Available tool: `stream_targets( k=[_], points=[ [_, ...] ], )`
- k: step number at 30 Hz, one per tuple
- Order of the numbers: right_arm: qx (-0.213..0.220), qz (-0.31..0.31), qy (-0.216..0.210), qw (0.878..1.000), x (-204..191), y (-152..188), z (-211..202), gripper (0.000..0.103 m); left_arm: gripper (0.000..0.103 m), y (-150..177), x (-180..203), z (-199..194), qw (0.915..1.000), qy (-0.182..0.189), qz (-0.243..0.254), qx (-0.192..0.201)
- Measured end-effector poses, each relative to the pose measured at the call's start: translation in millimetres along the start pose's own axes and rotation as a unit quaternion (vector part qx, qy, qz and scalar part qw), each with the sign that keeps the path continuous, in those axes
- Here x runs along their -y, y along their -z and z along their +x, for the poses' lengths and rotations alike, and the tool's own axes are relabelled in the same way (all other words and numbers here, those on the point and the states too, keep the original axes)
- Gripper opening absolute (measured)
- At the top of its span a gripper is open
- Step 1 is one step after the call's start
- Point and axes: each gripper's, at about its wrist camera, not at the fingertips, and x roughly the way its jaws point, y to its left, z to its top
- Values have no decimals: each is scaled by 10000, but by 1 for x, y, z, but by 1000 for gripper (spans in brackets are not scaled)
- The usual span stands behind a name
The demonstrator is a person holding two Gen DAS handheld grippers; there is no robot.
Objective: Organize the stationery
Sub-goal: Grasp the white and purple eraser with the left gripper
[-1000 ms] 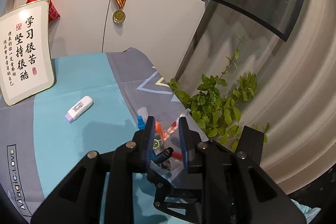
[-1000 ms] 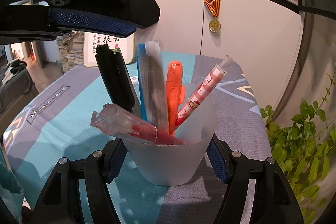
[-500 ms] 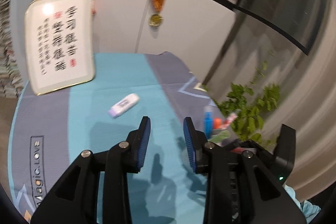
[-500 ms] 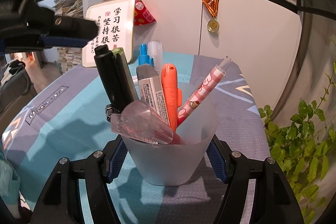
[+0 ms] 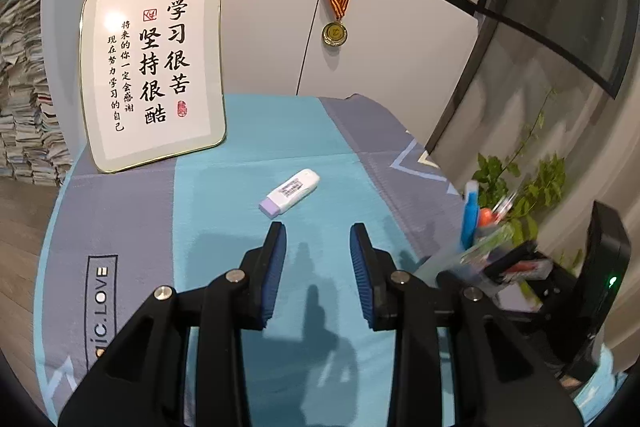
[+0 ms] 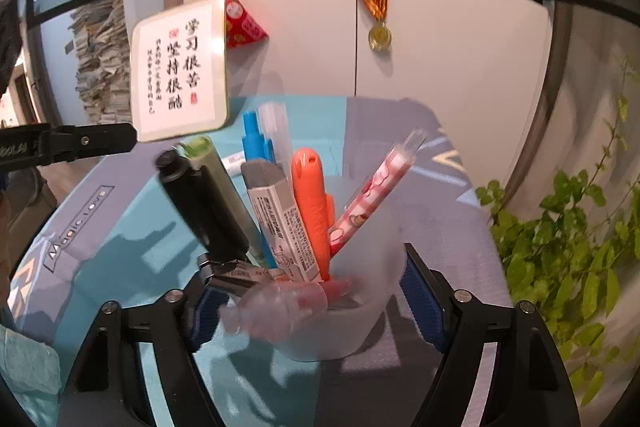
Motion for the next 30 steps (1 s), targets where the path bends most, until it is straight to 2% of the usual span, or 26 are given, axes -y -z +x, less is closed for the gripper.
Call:
stream_targets(
  k=[6,9,11,13,16,18,21,25,27,30],
  points=[
    [52,-43,71,10000,-3,-4,1,71,33,-2,-11,12,9998,-143,110,-15],
    [93,-99,130,9998,-2,-11,7,71,42,-7,-13,25,9995,-168,248,-67],
    [120,-183,157,9996,-3,-18,13,71,54,-10,-10,38,9983,-127,559,-141],
    [175,-230,114,9995,-2,-23,16,71,58,-11,-4,48,9955,-190,916,-169],
    [273,-285,73,9992,-1,-32,21,71,59,-15,8,71,9865,-390,1583,-180],
    [298,-298,61,9991,1,-37,27,71,59,-21,9,84,9845,-323,1710,-209],
    [238,-232,55,9994,7,-40,39,71,62,-33,9,105,9852,-194,1676,-293],
    [167,-31,33,9999,19,-38,49,71,62,-43,2,131,9854,-271,1628,-426],
    [208,37,-27,9998,23,-38,48,71,60,-45,-6,145,9864,-95,1520,-625],
    [238,11,-23,9997,22,-38,49,71,50,-44,-9,159,9855,19,1489,-808]
  ],
)
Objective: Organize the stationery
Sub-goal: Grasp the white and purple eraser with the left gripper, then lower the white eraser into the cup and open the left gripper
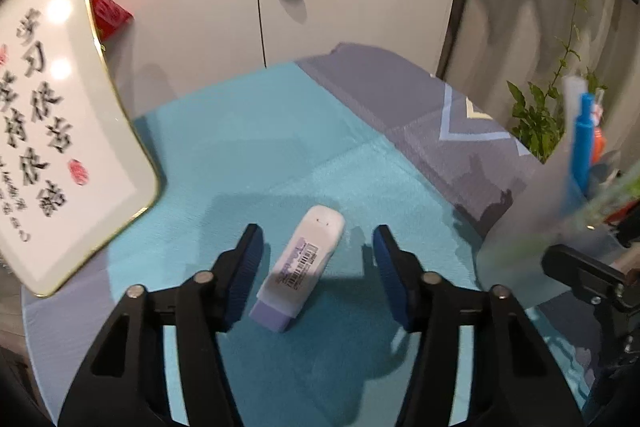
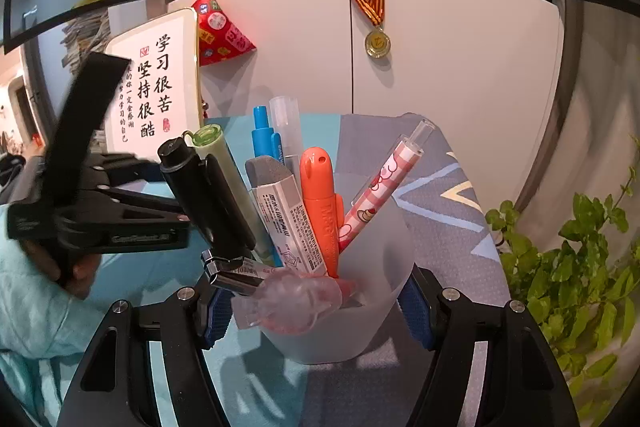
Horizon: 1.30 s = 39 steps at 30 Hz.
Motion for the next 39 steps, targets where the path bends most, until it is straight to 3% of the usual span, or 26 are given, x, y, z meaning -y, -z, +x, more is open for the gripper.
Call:
stream_targets(
  k=[1,2,4,8,12,15,21,25,27,28,30,39],
  points=[
    [12,-31,8,10000,-1,0,0,71,45,1,0,3,10000,-16,30,-47],
    [27,-53,15,10000,-2,1,0,72,33,1,0,9,9998,-15,90,-155],
    [66,-76,20,9999,-3,2,1,72,27,1,3,11,9997,-72,121,-193],
    [150,-65,-7,9999,-2,5,0,72,24,3,1,7,9993,-139,-219,-264],
    [248,-153,-10,9996,-3,8,-1,72,24,22,-9,-13,9945,-187,-900,-505],
    [252,-144,-23,9996,-2,7,-1,72,25,41,-5,-30,9924,-155,-1057,-616],
    [253,-144,-35,9996,-2,7,-2,72,27,50,15,-38,9941,-335,-773,-690],
    [212,-142,-48,9997,-3,7,0,72,50,44,16,-32,9941,-551,-679,-645],
    [52,-144,-47,9999,-3,7,5,72,44,41,15,-28,9935,-695,-659,-614],
    [24,-147,-44,9999,-3,8,5,72,24,40,13,-26,9935,-671,-678,-625],
    [24,-157,-38,9999,-4,8,6,72,23,38,7,-24,9925,-503,-898,-666],
    [32,-180,-21,9998,-4,8,7,72,23,26,18,-98,9951,-338,-872,334]
  ],
)
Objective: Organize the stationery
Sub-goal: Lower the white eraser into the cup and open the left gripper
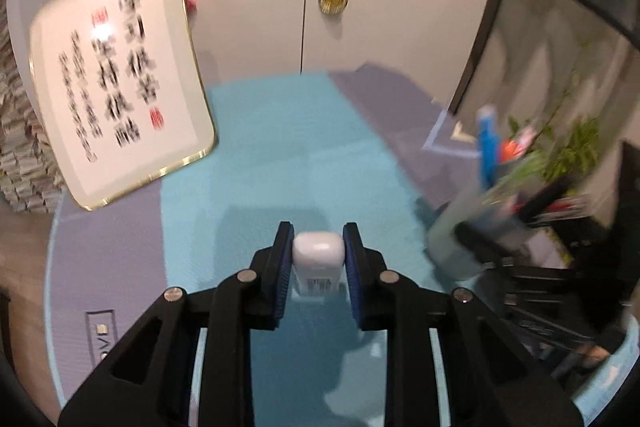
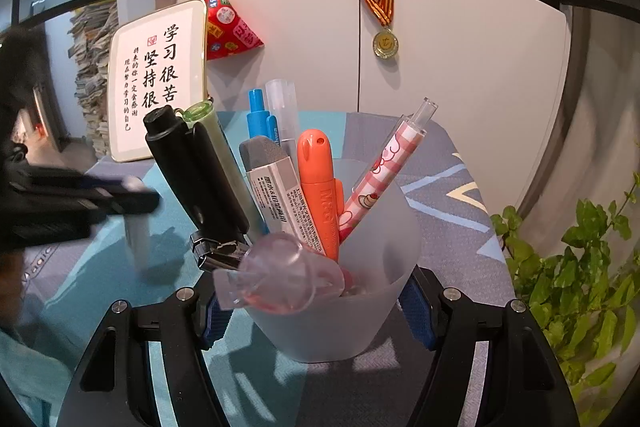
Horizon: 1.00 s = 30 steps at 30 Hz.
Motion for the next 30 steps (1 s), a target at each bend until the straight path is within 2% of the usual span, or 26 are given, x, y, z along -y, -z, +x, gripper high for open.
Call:
stream_targets(
  k=[7,10,15,19,24,30],
  points=[
    [-1,4,-3,10000,0,0,-1,72,23,-4,11,-32,9993,212,-24,298],
    [0,3,-4,10000,0,0,-1,72,23,-12,18,-49,9978,444,-113,471],
    [1,2,-2,10000,0,0,-1,72,23,-37,34,-82,9878,1190,-256,969],
    [2,4,-6,10000,0,0,-1,72,23,-51,56,-86,9833,1291,-142,1275],
    [30,0,-38,10000,0,0,-2,72,23,-58,78,-67,9842,1468,-103,984],
    [50,0,-59,10000,1,-1,-3,72,23,-57,90,-40,9890,1324,-82,660]
  ],
)
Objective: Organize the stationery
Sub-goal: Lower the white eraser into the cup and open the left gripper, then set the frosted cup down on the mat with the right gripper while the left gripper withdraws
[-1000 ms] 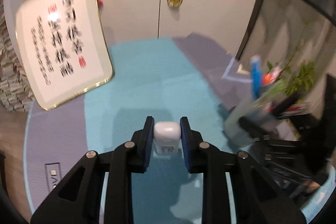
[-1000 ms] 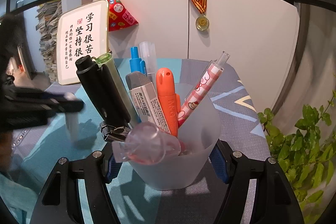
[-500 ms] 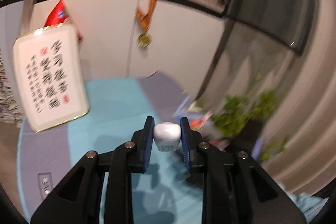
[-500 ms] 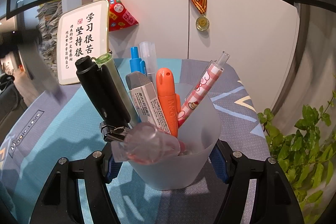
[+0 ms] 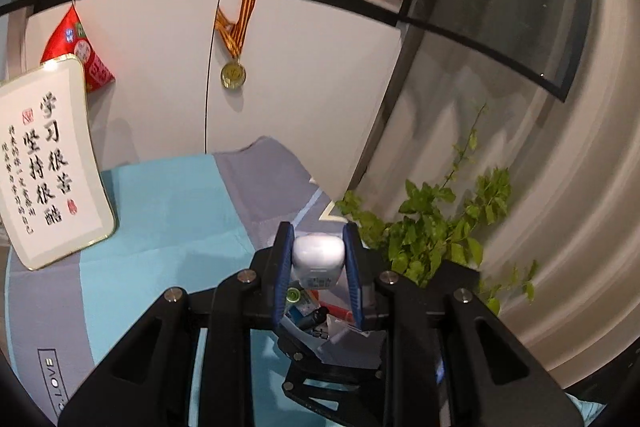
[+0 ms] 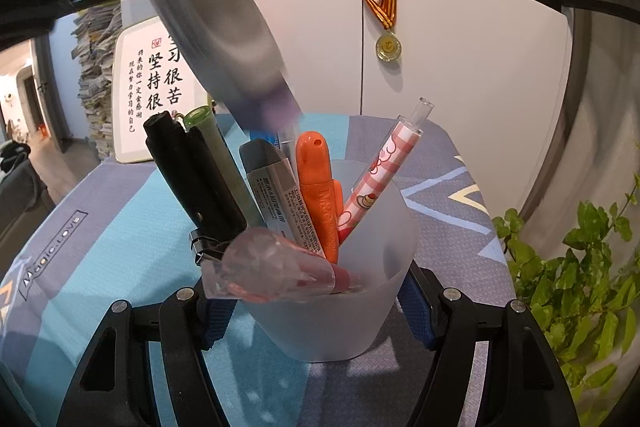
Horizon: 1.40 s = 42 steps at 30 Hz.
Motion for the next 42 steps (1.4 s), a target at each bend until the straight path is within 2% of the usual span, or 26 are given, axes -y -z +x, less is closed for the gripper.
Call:
stream_targets(
  k=[6,11,12,15,22,27,31,35,38,42],
  points=[
    [6,3,-19,10000,1,0,0,72,23,6,-1,20,9990,107,-86,-433],
    [7,-4,-25,10000,-1,0,-1,72,24,6,-3,19,9985,48,-180,-514],
    [7,-2,-28,10000,0,0,0,72,25,6,-4,18,9985,32,-177,-510],
    [7,10,-32,10000,1,0,0,72,39,7,-5,13,9987,38,-190,-468],
    [7,24,-28,10000,1,0,0,72,43,12,-3,-4,9996,-4,-103,-264],
    [7,28,-31,10000,0,0,0,72,53,23,-7,-27,9990,-409,96,117],
    [7,32,-36,10000,0,0,0,72,59,35,-16,-44,9972,-675,208,227],
    [-3,39,-3,10000,0,1,0,72,67,57,-28,-66,9918,-1156,391,389],
    [-18,5,69,10000,-2,1,-1,72,69,77,-40,-81,9868,-1483,449,476],
    [-64,137,190,9997,-4,1,-3,72,69,98,-57,-93,9850,-1626,367,448]
  ],
)
